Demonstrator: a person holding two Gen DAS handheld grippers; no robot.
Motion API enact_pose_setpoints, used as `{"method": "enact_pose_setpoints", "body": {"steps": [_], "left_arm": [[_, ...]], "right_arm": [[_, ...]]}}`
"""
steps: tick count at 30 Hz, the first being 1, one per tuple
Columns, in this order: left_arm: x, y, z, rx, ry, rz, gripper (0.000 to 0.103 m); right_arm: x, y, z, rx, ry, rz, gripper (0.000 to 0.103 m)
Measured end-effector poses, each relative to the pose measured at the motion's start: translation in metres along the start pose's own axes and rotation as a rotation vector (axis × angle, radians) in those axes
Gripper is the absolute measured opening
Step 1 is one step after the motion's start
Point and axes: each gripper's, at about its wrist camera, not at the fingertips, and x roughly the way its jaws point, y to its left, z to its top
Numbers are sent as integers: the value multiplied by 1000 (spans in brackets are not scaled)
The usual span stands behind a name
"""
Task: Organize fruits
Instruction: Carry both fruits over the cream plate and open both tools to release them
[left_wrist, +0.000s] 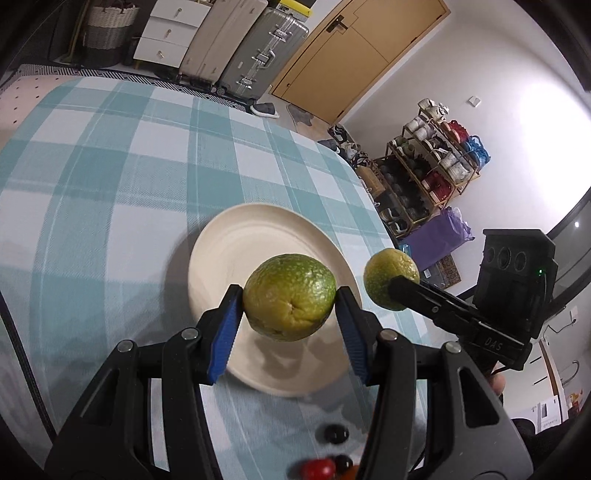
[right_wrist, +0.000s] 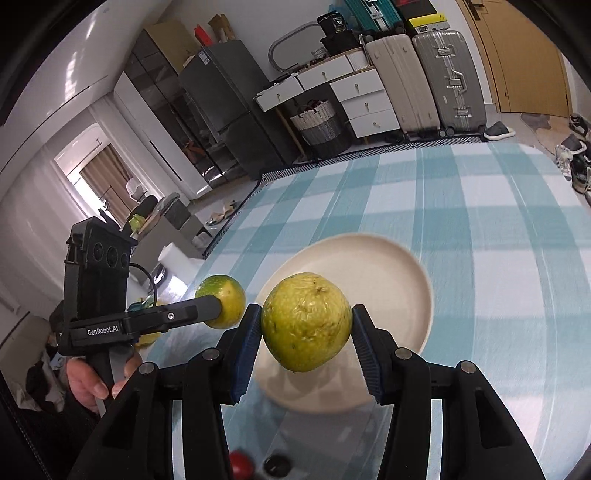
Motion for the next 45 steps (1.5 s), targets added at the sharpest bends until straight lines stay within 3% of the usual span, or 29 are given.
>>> {"method": "enact_pose_setpoints", "body": {"steps": [9, 15, 19, 23, 27, 29, 31, 41, 43, 45], "left_arm": [[55, 6, 34, -1, 63, 18, 48], [82, 14, 46, -10, 86, 32, 48], [94, 18, 51, -20, 101, 14, 37], [101, 13, 54, 4, 92, 59, 37], [100, 14, 54, -24, 89, 42, 37], [96, 14, 55, -33, 82, 46, 38], [88, 13, 55, -44, 66, 49, 38], [30, -15, 35, 24, -4, 139, 59], [16, -23, 26, 45, -22, 164, 61], [1, -33, 16, 71, -43, 192, 67]], "right_arm": [[48, -24, 26, -59, 41, -76, 50], [72, -41, 34, -36, 63, -71, 50], [83, -49, 34, -18, 79, -61, 50], [88, -51, 33, -18, 74, -70, 50], [93, -54, 33, -7, 74, -78, 51], [90, -49, 33, -37, 56, -101, 56], [84, -48, 33, -40, 37, -111, 71], [23, -33, 32, -31, -117, -116, 81], [10, -26, 27, -38, -148, -124, 92], [-4, -19, 22, -44, -179, -121, 96]]}}
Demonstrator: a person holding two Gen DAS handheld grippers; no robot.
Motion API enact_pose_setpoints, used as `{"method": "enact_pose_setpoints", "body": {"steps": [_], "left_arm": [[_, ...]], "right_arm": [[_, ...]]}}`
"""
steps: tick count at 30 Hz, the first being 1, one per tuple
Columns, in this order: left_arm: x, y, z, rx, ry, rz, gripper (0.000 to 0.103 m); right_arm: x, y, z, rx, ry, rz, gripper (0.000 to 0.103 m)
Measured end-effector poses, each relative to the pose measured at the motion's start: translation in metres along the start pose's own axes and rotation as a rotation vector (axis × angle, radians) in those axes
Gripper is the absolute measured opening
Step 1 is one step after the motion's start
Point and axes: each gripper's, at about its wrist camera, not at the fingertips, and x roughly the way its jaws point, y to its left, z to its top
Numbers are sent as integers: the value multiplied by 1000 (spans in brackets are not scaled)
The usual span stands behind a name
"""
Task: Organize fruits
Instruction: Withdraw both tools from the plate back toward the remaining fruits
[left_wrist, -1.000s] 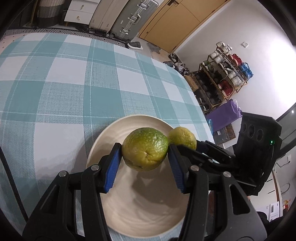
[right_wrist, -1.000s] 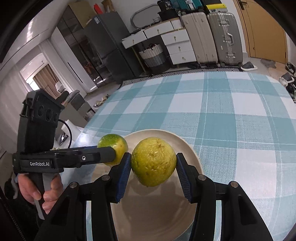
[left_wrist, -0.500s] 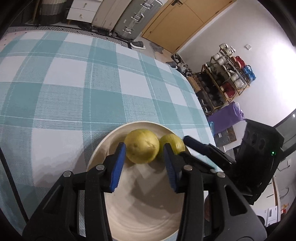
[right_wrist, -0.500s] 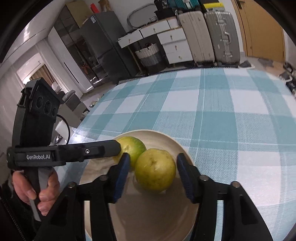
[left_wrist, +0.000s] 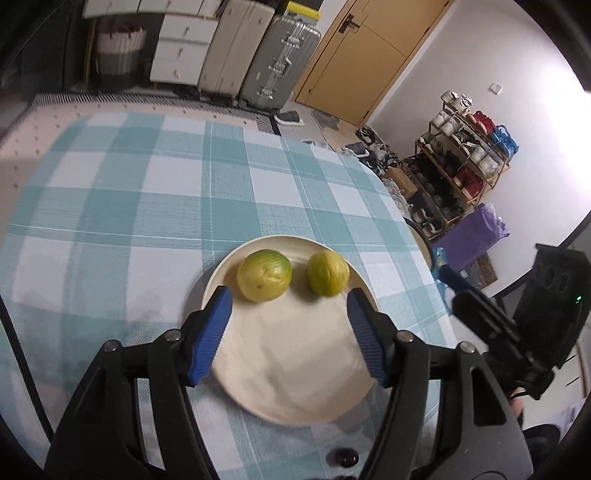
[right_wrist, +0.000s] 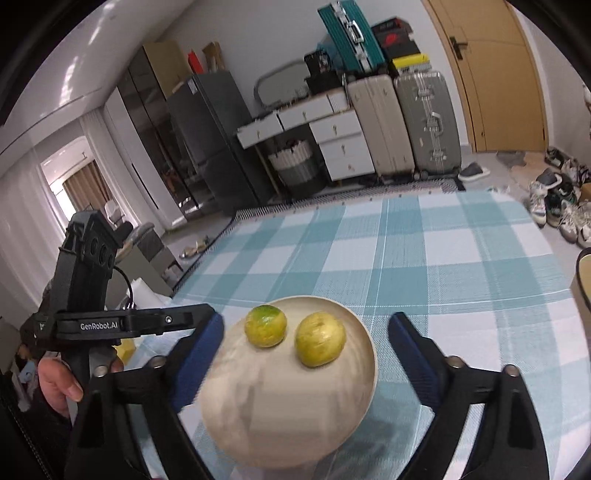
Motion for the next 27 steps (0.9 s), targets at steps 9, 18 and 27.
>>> {"method": "enact_pose_setpoints", "body": {"steps": [9, 18, 27], "left_arm": [[-55, -23, -42, 65, -66, 124, 77], [-94, -40, -80, 92, -125, 205, 82], [-114, -46, -113, 91, -168, 256, 90]], "right_arm": [[-56, 29, -24, -65, -108, -21, 103], [-87, 53, -48, -109, -137, -48, 103], [-106, 75, -73, -137, -137, -65, 103]]}}
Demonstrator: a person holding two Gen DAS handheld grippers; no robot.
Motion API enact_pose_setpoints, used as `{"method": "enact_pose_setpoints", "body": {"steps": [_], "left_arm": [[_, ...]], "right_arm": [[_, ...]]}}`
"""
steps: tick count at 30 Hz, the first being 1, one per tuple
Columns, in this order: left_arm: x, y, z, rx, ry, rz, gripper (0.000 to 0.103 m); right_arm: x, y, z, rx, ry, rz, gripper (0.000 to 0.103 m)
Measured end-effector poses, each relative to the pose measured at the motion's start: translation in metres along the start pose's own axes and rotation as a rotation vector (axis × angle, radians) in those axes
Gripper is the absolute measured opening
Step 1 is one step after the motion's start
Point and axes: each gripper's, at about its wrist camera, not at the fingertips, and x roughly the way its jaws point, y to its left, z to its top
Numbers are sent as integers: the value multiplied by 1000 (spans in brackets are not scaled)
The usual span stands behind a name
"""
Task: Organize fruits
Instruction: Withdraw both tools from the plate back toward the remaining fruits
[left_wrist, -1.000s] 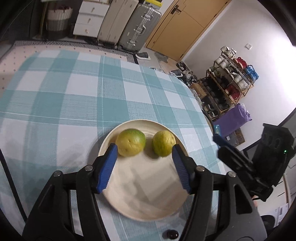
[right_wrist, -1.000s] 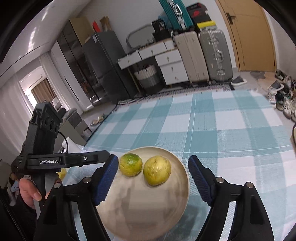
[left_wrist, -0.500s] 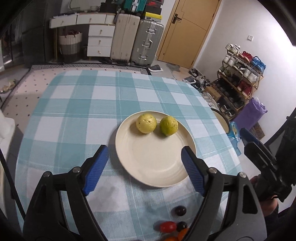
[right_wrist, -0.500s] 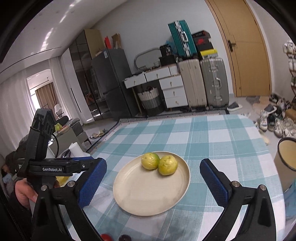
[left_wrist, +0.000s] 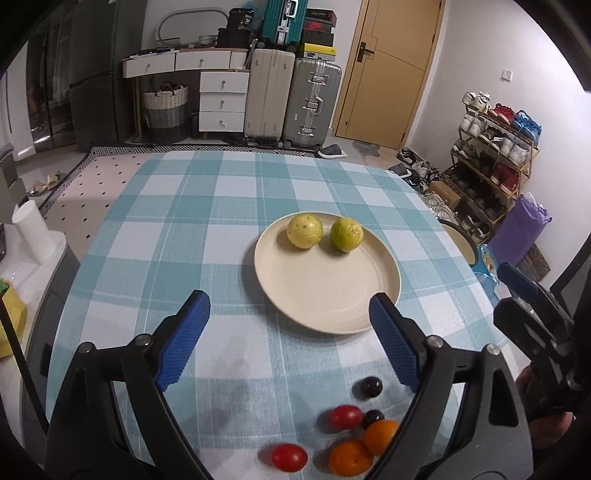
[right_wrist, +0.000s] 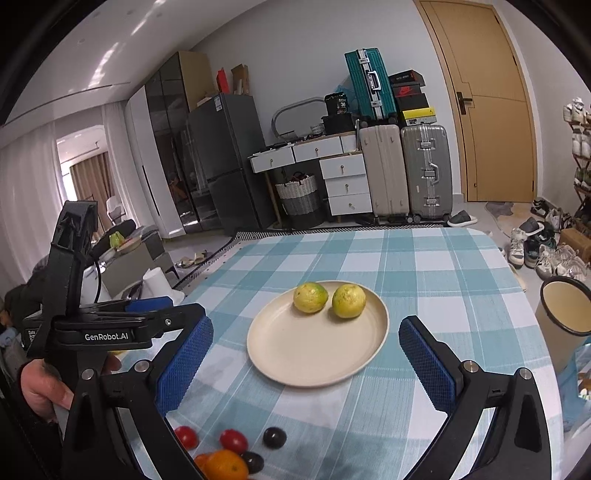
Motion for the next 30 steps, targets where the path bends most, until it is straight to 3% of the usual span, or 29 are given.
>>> {"method": "enact_pose_setpoints", "body": {"steps": [4, 8, 20, 30], "left_arm": [[-5, 5, -14, -12, -6, 19, 101], [-7, 10, -28, -7, -1, 34, 102], [9, 43, -74, -85, 128, 14, 102], [21, 41, -104, -49, 205, 10, 102]], "right_arm": [[-8, 10, -8, -9, 1, 3, 103], [-15, 19, -17, -17, 6, 7, 103], [-27, 39, -40, -55, 30, 11, 103], [-32, 41, -52, -53, 61, 13, 103]]}}
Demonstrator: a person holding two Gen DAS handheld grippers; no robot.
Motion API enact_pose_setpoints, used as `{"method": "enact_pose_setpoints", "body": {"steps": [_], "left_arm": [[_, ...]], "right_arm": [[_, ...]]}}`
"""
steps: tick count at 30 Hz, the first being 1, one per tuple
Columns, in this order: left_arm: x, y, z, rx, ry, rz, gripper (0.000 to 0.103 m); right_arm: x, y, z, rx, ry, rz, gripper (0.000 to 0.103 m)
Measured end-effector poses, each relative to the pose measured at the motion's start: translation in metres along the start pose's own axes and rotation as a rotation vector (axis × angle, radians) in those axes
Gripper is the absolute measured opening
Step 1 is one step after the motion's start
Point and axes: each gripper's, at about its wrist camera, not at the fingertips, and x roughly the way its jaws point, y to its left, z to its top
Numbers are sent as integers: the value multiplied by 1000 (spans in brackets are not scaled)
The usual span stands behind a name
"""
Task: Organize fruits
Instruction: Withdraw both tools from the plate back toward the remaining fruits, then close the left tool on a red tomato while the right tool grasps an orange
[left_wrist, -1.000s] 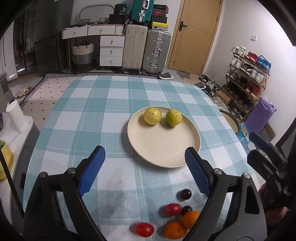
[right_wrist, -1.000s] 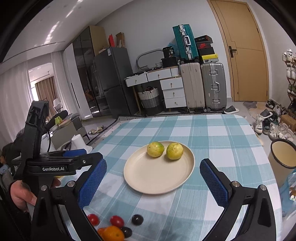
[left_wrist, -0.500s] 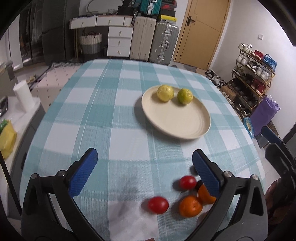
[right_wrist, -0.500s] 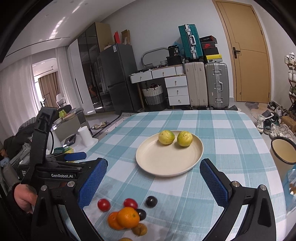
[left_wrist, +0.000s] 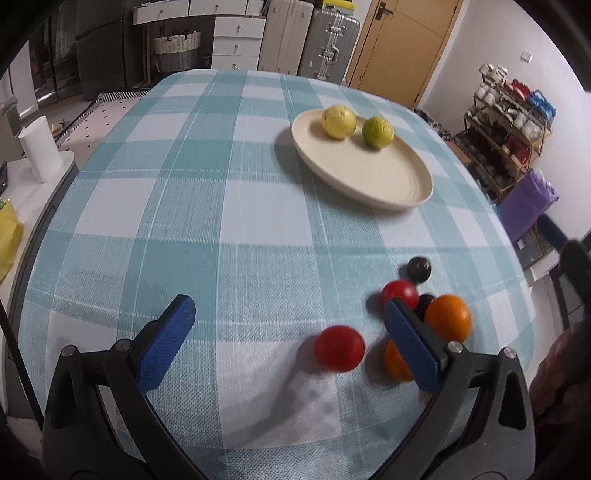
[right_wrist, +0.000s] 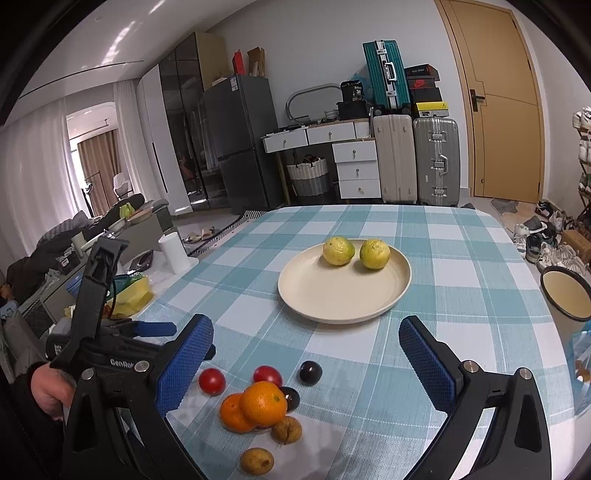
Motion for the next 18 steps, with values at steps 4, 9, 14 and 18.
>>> {"method": "enact_pose_setpoints", "body": {"steps": [4, 9, 14, 18], "left_arm": [[7, -2, -7, 21, 28, 13, 102], [14, -5, -15, 32, 47, -28, 100], [16, -10, -17, 51, 52, -47, 81], [15, -12, -19, 61, 57, -72, 58]], "right_arm": [[0, 1, -3, 4, 11, 7, 103], [1, 3, -6, 3, 26, 17, 103], [0, 3, -10, 8, 31, 18, 103], [-2, 0, -12, 17, 34, 19, 103]]}}
